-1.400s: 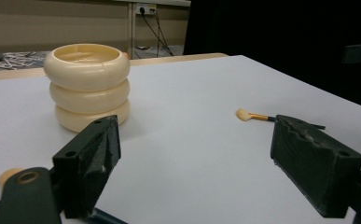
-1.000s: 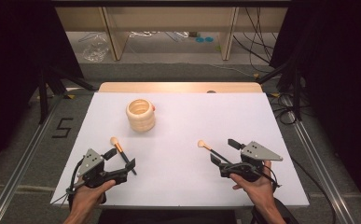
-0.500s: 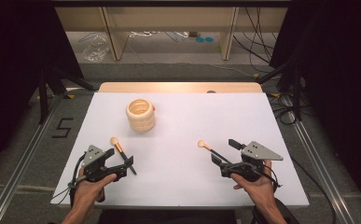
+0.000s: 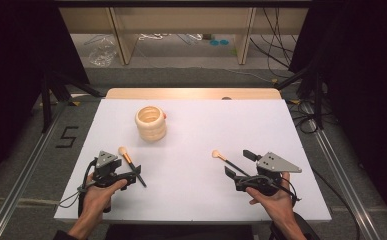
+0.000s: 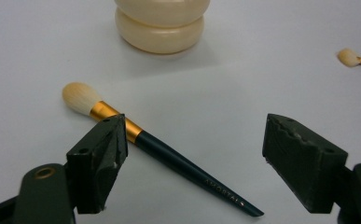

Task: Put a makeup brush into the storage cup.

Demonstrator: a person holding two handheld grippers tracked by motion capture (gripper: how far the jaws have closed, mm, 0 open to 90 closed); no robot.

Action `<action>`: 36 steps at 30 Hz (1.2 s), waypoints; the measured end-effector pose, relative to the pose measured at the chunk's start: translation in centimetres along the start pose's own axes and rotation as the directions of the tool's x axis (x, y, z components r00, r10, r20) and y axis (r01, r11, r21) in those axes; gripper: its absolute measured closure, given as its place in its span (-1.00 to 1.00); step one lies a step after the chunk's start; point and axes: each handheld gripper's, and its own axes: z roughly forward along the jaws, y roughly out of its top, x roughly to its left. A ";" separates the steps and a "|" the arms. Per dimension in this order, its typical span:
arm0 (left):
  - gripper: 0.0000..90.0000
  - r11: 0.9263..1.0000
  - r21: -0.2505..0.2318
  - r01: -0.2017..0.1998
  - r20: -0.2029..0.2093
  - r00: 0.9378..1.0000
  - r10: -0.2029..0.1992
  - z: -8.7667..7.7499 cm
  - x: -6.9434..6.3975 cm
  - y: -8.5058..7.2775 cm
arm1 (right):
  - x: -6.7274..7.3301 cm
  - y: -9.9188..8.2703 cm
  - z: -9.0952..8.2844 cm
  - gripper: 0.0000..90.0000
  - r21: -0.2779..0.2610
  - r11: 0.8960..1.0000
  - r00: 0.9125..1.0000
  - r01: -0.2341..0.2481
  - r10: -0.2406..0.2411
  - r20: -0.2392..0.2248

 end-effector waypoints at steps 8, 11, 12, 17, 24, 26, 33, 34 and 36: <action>-0.47 0.998 0.049 -0.034 -0.025 0.999 0.035 1.0 0.8 0.3 | 0.1 0.0 0.0 -0.62 0.003 1.000 1.000 0.003 -0.003 -0.004; -0.45 0.998 0.065 -0.016 -0.030 0.999 0.018 1.8 1.2 0.3 | 0.2 0.0 0.1 -0.62 -0.004 1.000 1.000 0.003 -0.003 -0.006; -0.44 0.998 0.065 -0.016 -0.030 0.999 0.018 1.8 1.2 0.3 | 0.2 0.0 0.1 -0.62 -0.004 1.000 1.000 0.003 -0.003 -0.006; -0.42 0.992 0.113 -0.051 -0.041 0.998 0.056 2.1 1.9 0.6 | 0.2 0.0 0.0 -0.62 -0.001 1.000 1.000 0.004 -0.004 -0.010; -0.36 0.990 0.140 -0.031 -0.039 0.999 0.037 2.8 2.6 0.8 | 0.2 0.0 0.1 -0.62 -0.009 1.000 1.000 0.010 -0.010 -0.012; -0.31 0.989 0.149 -0.026 -0.030 0.999 0.031 3.1 2.6 1.0 | 0.2 0.0 0.1 -0.62 -0.010 1.000 1.000 0.010 -0.010 -0.013; -0.26 0.985 0.172 -0.018 -0.033 0.999 0.024 3.6 2.6 1.0 | 0.2 0.0 0.1 -0.62 -0.008 1.000 1.000 0.012 -0.013 -0.021; -0.24 0.983 0.182 -0.015 -0.032 0.999 0.022 3.6 2.7 1.1 | 0.2 0.0 0.2 -0.62 -0.016 1.000 1.000 0.011 -0.012 -0.019; -0.22 0.984 0.180 -0.014 -0.037 0.999 0.021 3.8 2.7 1.1 | 0.2 0.0 0.1 -0.62 -0.005 1.000 1.000 0.012 -0.013 -0.020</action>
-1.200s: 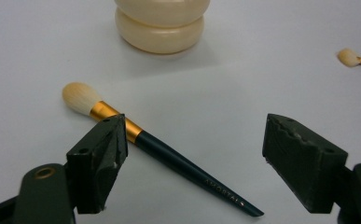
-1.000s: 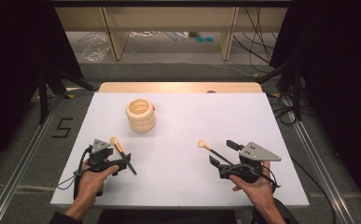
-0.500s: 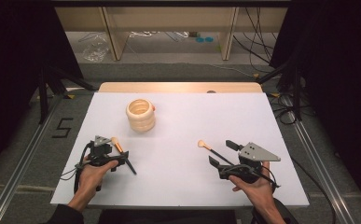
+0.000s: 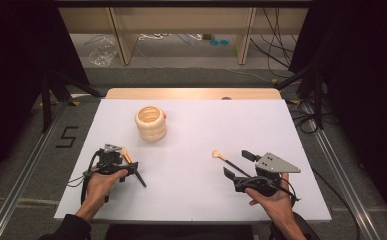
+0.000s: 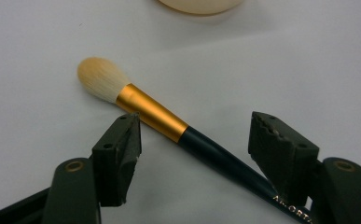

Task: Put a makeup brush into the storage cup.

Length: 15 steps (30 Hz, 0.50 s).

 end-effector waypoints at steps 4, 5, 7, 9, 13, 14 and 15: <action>-0.16 1.000 -0.002 -0.009 -0.003 1.000 0.009 0.4 0.0 0.1 | 0.1 0.0 0.0 -0.62 0.011 1.000 1.000 -0.016 0.017 -0.020; -0.16 1.000 0.001 -0.012 -0.001 1.000 0.012 0.4 0.0 0.1 | 0.1 0.0 0.0 -0.62 0.011 1.000 1.000 -0.016 0.017 -0.020; -0.13 1.000 0.015 -0.015 0.005 1.000 0.015 0.5 -0.1 0.1 | 0.1 0.0 0.0 -0.62 0.008 1.000 1.000 -0.012 0.013 -0.021; -0.11 1.000 0.012 -0.019 0.001 1.000 0.019 0.8 -0.3 0.1 | 0.1 0.0 0.1 -0.62 0.007 1.000 1.000 -0.012 0.013 -0.023; -0.09 1.000 0.019 -0.017 -0.002 1.000 0.017 1.0 0.0 0.2 | 0.1 0.0 0.1 -0.62 0.003 1.000 1.000 -0.014 0.014 -0.023; -0.08 0.999 0.025 -0.020 -0.003 1.000 0.021 1.1 0.1 0.3 | 0.0 0.0 0.1 -0.62 -0.005 1.000 1.000 0.002 -0.002 -0.011; -0.08 1.000 0.023 -0.018 -0.006 1.000 0.018 1.2 0.2 0.3 | 0.0 0.0 0.1 -0.62 -0.006 1.000 1.000 0.000 0.000 -0.012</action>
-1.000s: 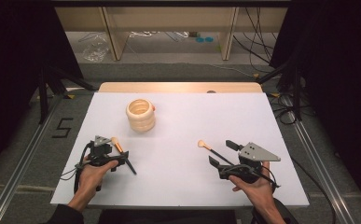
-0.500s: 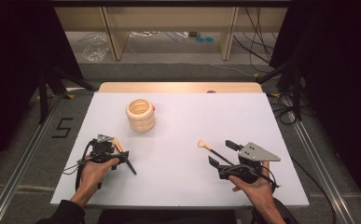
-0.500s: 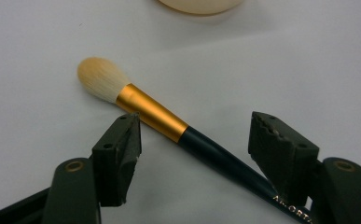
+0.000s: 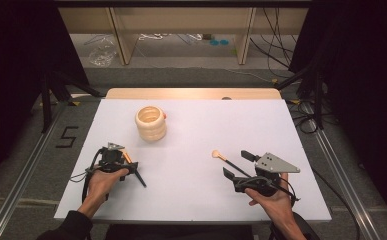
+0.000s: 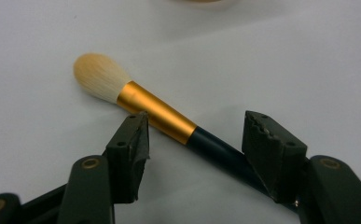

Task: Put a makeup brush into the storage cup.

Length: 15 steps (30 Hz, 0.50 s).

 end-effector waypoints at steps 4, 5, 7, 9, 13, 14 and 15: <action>-0.02 1.000 0.007 -0.018 -0.010 1.000 0.018 0.2 0.1 0.3 | 0.1 0.0 0.0 -0.62 0.013 1.000 1.000 -0.021 0.021 -0.009; -0.02 1.000 0.013 -0.020 -0.011 1.000 0.020 0.2 0.0 0.3 | 0.1 0.0 0.0 -0.62 0.010 1.000 1.000 -0.018 0.018 -0.011; -0.01 0.999 0.013 -0.035 -0.010 0.999 0.035 0.4 0.0 0.5 | 0.1 0.0 -0.1 -0.62 0.007 1.000 1.000 -0.017 0.018 -0.008; 0.04 0.999 0.023 -0.047 -0.004 0.999 0.047 0.5 0.0 0.6 | 0.0 0.0 0.0 -0.61 0.000 1.000 1.000 -0.016 0.016 -0.006; 0.16 0.997 0.021 -0.077 -0.002 0.997 0.077 0.7 -0.3 0.7 | 0.1 0.0 -0.1 -0.61 0.012 1.000 1.000 -0.017 0.017 -0.014; 0.18 0.995 0.031 -0.092 0.006 0.996 0.092 0.8 -0.4 0.8 | 0.1 0.0 -0.1 -0.61 0.009 1.000 1.000 -0.016 0.016 -0.012; 0.19 0.995 0.031 -0.092 0.006 0.996 0.092 0.8 -0.4 0.8 | 0.1 0.0 -0.1 -0.61 0.009 1.000 1.000 -0.016 0.016 -0.012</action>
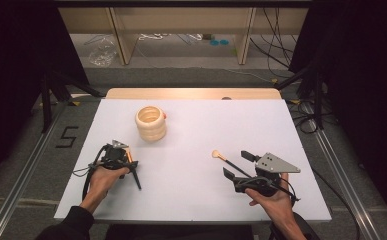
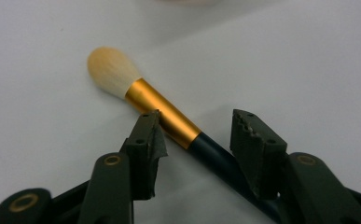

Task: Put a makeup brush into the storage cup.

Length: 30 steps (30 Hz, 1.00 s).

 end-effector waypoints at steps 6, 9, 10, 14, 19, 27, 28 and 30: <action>0.24 0.997 0.048 -0.056 0.025 0.998 0.055 0.1 0.3 0.4 | 0.0 0.0 0.0 -0.61 0.000 1.000 1.000 0.002 -0.002 0.018; 0.28 0.995 0.066 -0.074 0.043 0.997 0.071 0.1 0.5 0.7 | 0.0 0.0 0.0 -0.60 0.003 1.000 1.000 -0.002 0.002 0.015; 0.28 0.994 0.077 -0.080 0.048 0.996 0.076 0.1 0.6 0.8 | -0.1 0.0 0.0 -0.60 0.004 1.000 1.000 -0.002 0.002 0.013; 0.34 0.992 0.093 -0.088 0.064 0.995 0.082 0.2 1.0 1.1 | -0.1 0.0 -0.1 -0.60 0.008 1.000 1.000 -0.008 0.008 0.007; 0.42 0.984 0.140 -0.112 0.084 0.991 0.100 0.0 1.4 1.5 | -0.2 0.0 0.0 -0.59 0.003 1.000 1.000 -0.008 0.008 -0.005; 0.52 0.967 0.201 -0.155 0.107 0.985 0.135 0.0 1.8 2.2 | -0.1 0.0 0.1 -0.59 0.000 1.000 1.000 -0.010 0.010 -0.009; 0.53 0.964 0.213 -0.160 0.113 0.984 0.138 0.0 1.8 2.4 | -0.1 0.0 0.2 -0.58 -0.002 1.000 1.000 -0.019 0.019 -0.009; 0.54 0.959 0.228 -0.168 0.116 0.983 0.145 0.1 1.9 2.6 | 0.0 0.0 0.2 -0.58 -0.002 1.000 1.000 -0.020 0.020 -0.008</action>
